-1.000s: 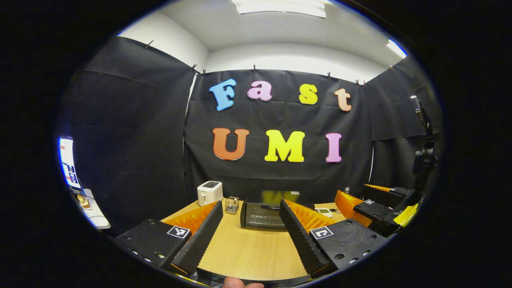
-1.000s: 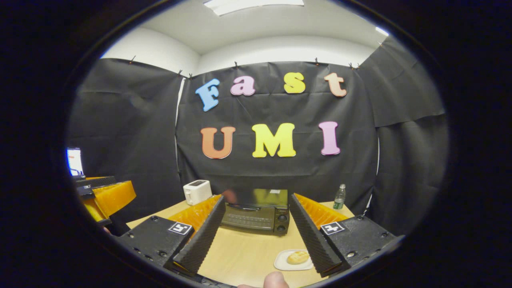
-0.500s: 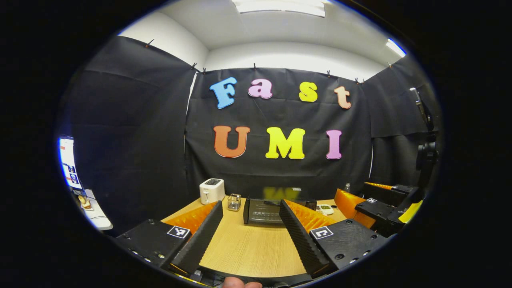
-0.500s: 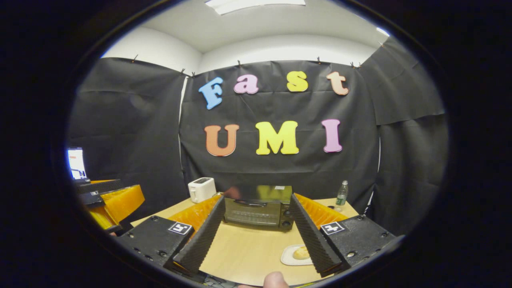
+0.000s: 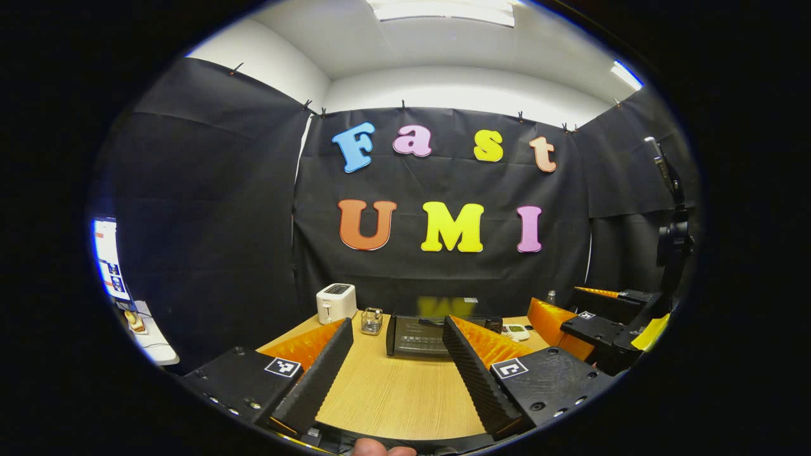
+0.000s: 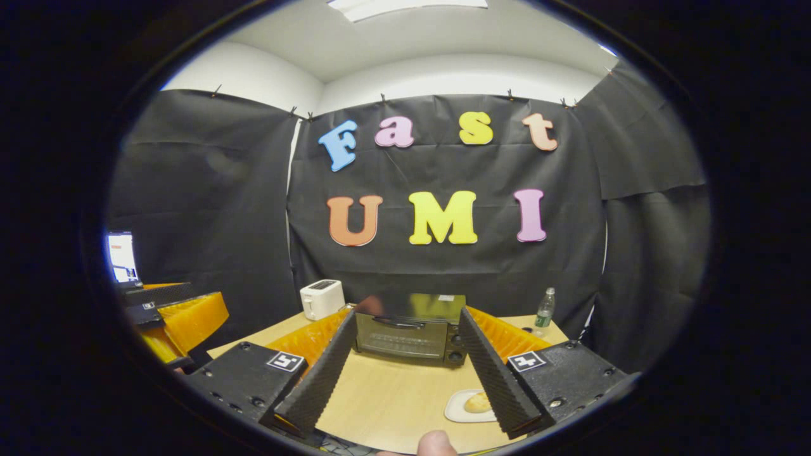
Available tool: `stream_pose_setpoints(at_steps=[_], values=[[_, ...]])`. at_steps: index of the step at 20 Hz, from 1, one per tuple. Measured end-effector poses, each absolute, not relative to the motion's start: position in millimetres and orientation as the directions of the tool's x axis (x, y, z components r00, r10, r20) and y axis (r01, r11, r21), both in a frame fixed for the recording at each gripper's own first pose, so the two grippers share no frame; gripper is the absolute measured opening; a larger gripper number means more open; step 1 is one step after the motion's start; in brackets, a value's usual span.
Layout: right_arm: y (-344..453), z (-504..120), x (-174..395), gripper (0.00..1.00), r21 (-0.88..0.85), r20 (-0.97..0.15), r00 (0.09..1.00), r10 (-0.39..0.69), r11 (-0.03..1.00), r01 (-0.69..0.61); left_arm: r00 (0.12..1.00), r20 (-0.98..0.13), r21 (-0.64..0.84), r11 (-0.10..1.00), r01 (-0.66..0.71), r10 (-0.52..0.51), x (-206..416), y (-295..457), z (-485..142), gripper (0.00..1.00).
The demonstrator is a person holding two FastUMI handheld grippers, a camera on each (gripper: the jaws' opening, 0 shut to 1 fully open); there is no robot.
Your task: Open the electric oven with the left hand, put the food in, and close the electric oven.
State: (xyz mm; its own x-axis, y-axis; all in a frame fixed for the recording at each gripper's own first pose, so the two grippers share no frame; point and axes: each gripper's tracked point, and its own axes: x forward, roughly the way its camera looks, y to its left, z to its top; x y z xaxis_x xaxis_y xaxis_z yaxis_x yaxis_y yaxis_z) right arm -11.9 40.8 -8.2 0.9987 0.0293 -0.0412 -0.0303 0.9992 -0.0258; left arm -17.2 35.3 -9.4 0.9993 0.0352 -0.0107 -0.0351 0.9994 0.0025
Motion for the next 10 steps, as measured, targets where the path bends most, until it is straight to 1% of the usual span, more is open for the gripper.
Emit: stream_pose_setpoints(at_steps=[4, 10], values=[[31.8, -13.4, 0.1, 1.0, -0.018, -0.059, 0.998, 0.007, 1.0, -0.008, 0.999, -0.025, -0.002, 1.0, -0.029, 0.029, -7.9, 33.7, -11.6, 0.94], [13.7, -19.4, 30.3, 1.0, 0.0, -0.084, 0.996, -0.034, 0.999, 0.034, 0.998, -0.061, 0.029, 0.999, -0.027, 0.028, 31.0, 35.7, -14.6, 0.94]])
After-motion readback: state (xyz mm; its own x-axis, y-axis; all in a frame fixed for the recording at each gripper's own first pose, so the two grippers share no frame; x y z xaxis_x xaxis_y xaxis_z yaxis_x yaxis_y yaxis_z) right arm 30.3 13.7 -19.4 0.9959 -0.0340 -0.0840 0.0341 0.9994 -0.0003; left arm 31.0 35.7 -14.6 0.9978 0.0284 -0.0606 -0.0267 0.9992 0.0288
